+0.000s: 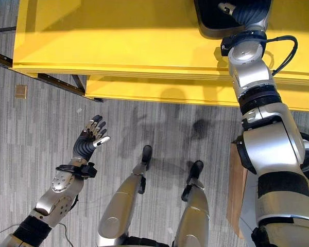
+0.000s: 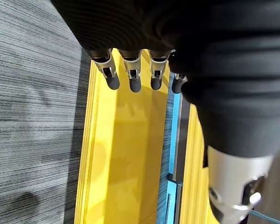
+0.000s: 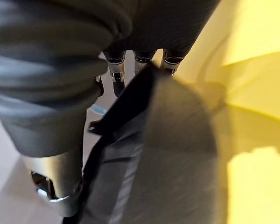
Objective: Move parts from the plastic box to the shelf.
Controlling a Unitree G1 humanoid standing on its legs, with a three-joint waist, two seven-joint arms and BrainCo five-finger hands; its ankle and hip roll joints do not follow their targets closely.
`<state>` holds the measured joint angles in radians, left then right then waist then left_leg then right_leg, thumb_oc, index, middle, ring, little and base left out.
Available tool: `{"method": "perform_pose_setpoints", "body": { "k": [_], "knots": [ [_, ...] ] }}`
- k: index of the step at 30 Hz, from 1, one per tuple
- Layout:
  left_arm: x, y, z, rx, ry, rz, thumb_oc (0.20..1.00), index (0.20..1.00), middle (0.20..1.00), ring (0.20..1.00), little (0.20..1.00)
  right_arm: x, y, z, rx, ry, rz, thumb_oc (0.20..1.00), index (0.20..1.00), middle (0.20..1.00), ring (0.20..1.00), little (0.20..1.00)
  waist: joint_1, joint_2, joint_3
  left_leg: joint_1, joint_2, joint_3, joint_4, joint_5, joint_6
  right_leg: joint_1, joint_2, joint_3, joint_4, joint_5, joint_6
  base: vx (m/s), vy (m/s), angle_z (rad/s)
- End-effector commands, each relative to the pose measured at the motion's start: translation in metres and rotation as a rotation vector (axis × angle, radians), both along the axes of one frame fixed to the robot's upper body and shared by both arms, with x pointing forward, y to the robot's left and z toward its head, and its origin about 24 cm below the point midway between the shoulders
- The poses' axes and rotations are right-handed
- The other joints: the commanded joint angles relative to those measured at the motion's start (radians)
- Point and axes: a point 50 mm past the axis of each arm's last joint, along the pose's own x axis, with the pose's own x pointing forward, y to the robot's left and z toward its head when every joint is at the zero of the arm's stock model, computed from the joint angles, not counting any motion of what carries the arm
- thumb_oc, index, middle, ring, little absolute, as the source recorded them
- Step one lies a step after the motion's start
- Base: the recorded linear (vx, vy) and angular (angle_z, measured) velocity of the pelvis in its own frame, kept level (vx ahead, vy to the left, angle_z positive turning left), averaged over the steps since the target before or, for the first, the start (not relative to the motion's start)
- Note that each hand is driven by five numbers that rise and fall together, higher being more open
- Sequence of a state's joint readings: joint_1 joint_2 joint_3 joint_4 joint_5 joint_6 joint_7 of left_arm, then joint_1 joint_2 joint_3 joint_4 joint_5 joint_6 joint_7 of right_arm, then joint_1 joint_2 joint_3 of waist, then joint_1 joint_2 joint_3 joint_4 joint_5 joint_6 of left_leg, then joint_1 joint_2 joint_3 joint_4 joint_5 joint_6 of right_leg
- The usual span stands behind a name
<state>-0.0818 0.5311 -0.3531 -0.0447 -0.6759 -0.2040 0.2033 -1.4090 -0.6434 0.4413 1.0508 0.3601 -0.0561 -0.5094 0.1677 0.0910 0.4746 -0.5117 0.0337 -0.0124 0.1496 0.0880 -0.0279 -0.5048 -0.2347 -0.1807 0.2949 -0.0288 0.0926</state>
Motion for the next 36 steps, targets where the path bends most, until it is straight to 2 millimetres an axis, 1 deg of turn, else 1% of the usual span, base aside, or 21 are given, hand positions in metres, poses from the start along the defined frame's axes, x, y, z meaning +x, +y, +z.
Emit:
{"method": "perform_pose_setpoints", "body": {
  "k": [1, 6, 10, 23, 36],
  "knots": [
    [-0.004, 0.006, 0.013, 0.011, -0.087, 0.015, 1.000, 1.000, 1.000, 1.000, 1.000, -0.009, 0.001, 0.026, -0.015, -0.097, 0.032, 1.000, 1.000, 1.000, 1.000, 1.000, 0.007, -0.040, -0.007, -0.031, 0.035, -0.019, 0.043, -0.014, -0.031, 0.082, -0.014, 0.031, 0.053, -0.075, 0.005, 0.00, 0.000, 0.00],
    [-0.004, 0.007, 0.013, 0.008, -0.083, 0.026, 1.000, 1.000, 1.000, 1.000, 1.000, -0.005, 0.012, 0.018, -0.006, -0.089, 0.078, 1.000, 1.000, 1.000, 1.000, 1.000, 0.005, -0.045, -0.003, -0.029, 0.036, -0.018, 0.045, -0.015, -0.032, 0.086, -0.011, 0.033, 0.047, -0.071, 0.005, 0.00, 0.000, 0.00],
    [-0.004, 0.008, 0.013, 0.007, -0.081, 0.026, 1.000, 1.000, 1.000, 1.000, 1.000, -0.005, 0.018, 0.015, -0.013, -0.095, 0.096, 1.000, 1.000, 1.000, 1.000, 1.000, 0.004, -0.048, -0.003, -0.029, 0.036, -0.018, 0.047, -0.015, -0.033, 0.091, -0.010, 0.031, 0.042, -0.069, 0.004, 0.00, 0.000, 0.00],
    [-0.003, 0.006, 0.016, 0.009, -0.093, 0.013, 1.000, 1.000, 1.000, 1.000, 1.000, -0.001, 0.018, 0.004, 0.023, -0.072, 0.100, 1.000, 1.000, 1.000, 1.000, 1.000, 0.008, -0.056, -0.006, -0.023, 0.034, -0.025, 0.048, -0.016, -0.033, 0.111, -0.012, 0.020, 0.030, -0.066, 0.006, 0.00, 0.000, 0.00],
    [-0.004, 0.007, 0.015, 0.009, -0.088, 0.017, 1.000, 1.000, 1.000, 1.000, 1.000, 0.004, 0.027, -0.006, 0.060, -0.046, 0.138, 1.000, 1.000, 1.000, 1.000, 1.000, 0.019, -0.061, -0.004, -0.022, 0.032, -0.032, 0.047, -0.012, -0.032, 0.123, -0.011, 0.013, 0.025, -0.063, 0.005, 0.00, 0.000, 0.03]
  ]
}}
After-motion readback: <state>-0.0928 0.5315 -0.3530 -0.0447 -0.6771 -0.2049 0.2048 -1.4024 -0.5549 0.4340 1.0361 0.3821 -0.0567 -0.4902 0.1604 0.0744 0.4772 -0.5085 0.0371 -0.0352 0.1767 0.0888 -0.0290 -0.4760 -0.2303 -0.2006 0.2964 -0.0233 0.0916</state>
